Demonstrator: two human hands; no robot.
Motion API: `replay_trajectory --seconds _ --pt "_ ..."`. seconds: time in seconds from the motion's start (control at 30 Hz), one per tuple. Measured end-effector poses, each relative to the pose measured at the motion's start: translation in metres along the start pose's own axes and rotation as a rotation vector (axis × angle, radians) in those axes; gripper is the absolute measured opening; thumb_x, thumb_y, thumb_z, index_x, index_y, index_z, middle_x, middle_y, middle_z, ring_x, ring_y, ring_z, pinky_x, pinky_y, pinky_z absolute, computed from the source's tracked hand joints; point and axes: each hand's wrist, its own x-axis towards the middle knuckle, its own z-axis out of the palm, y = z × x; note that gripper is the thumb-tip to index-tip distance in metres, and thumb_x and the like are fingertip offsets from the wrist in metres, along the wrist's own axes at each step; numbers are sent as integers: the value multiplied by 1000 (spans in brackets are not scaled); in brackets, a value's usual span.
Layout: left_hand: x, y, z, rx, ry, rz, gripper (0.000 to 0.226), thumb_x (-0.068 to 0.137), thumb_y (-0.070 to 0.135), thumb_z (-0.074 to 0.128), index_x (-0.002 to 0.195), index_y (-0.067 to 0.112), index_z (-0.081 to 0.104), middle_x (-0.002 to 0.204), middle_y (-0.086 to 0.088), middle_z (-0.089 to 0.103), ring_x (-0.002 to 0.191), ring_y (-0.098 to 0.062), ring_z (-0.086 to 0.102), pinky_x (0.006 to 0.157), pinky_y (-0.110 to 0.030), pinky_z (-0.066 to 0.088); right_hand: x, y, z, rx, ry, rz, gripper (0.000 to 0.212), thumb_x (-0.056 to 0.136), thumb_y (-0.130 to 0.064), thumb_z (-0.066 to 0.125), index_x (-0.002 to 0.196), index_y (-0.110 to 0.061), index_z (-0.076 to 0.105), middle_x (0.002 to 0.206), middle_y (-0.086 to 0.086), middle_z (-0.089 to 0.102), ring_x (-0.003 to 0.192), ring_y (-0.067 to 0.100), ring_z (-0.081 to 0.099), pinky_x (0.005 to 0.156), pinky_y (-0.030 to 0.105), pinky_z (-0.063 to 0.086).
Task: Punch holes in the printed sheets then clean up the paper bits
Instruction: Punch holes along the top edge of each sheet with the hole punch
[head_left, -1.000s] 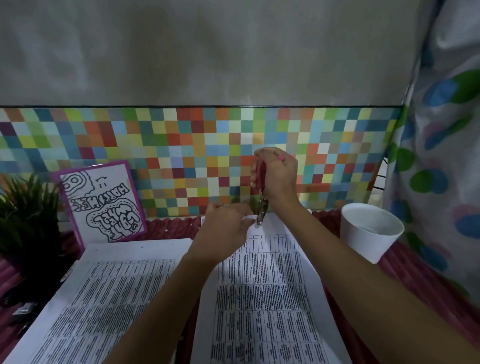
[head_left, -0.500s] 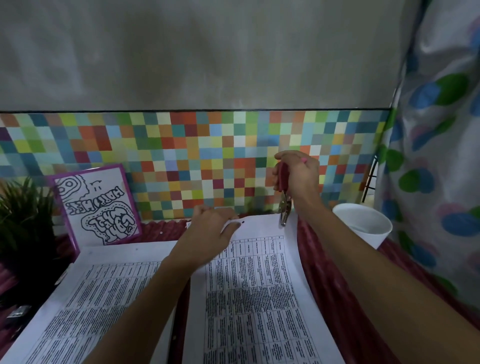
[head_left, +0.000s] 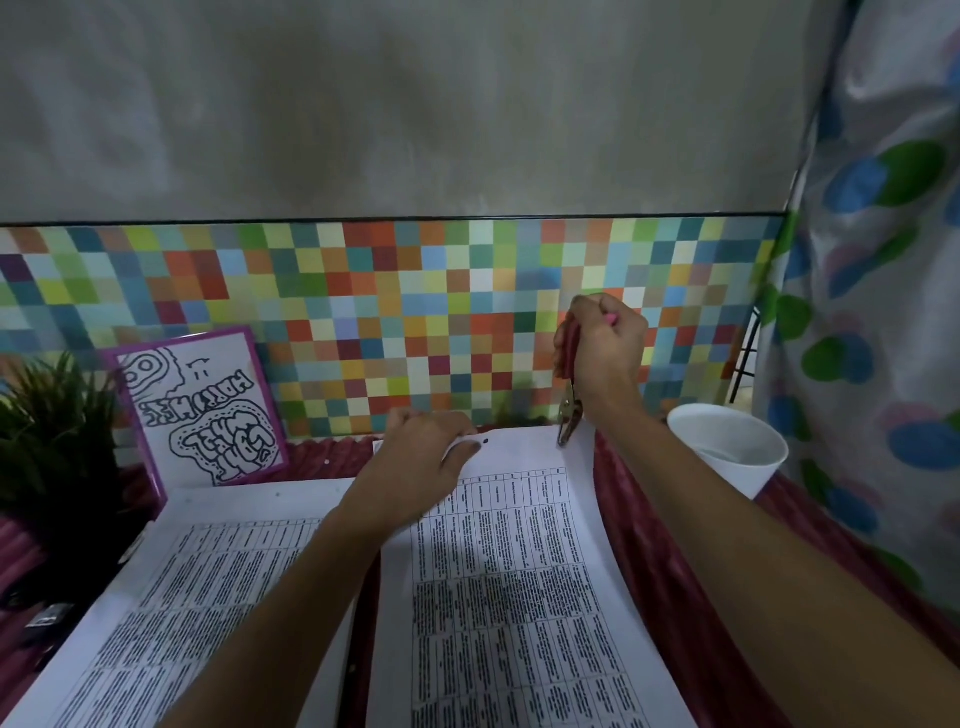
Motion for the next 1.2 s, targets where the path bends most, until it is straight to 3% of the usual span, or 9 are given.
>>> replay_trajectory --seconds 0.07,0.23,0.37,0.5,0.73,0.83,1.0,1.13,1.2 --pt "0 3 0 32 17 -20 12 98 30 53 95 25 64 78 19 55 74 -3 50 106 -47 28 0 1 0 -3 5 -3 29 94 -4 44 67 -9 51 54 11 50 40 20 42 41 24 35" --pt "11 43 10 104 53 17 26 97 44 49 113 26 60 111 13 65 100 -3 54 117 -46 14 -3 2 3 1 12 -23 28 94 -4 45 67 -7 51 55 13 50 40 21 42 40 23 35" --pt "24 59 23 44 46 13 19 100 34 49 105 23 64 104 11 68 93 -10 60 112 -45 22 -4 2 3 30 42 -35 28 92 -3 44 65 -5 49 53 14 48 39 20 40 39 26 36" --pt "26 56 29 -70 93 -6 17 98 33 54 96 21 67 78 18 55 72 -8 50 100 -36 28 -2 -1 -1 128 99 41 17 92 -2 46 77 -1 55 52 13 49 40 21 44 40 27 37" --pt "26 56 30 -33 102 50 20 100 32 51 101 19 66 101 8 68 86 -10 55 104 -34 21 -1 -9 -15 198 102 258 17 87 1 48 94 0 62 59 11 55 46 24 52 50 32 47" --pt "29 59 31 90 99 138 16 99 28 54 96 19 66 98 8 68 90 -11 59 103 -32 20 1 -10 -19 180 99 294 23 85 4 45 99 0 62 61 11 56 48 23 52 48 30 47" --pt "35 55 37 263 123 239 6 92 19 63 86 17 65 83 4 67 77 -16 63 95 -36 31 8 -7 -24 -3 193 259 21 89 -2 46 99 -5 64 64 10 64 55 26 61 50 35 52" --pt "31 51 27 161 98 135 20 101 30 50 101 16 64 102 4 68 91 -13 60 103 -33 23 15 -8 -33 30 184 404 22 86 -1 45 101 4 62 77 18 69 61 32 68 66 52 57" --pt "27 47 26 95 78 87 23 102 33 49 102 17 64 104 6 67 92 -11 57 106 -34 23 18 -10 -36 -80 149 391 28 86 -1 45 108 2 61 78 18 69 62 32 70 59 45 56"
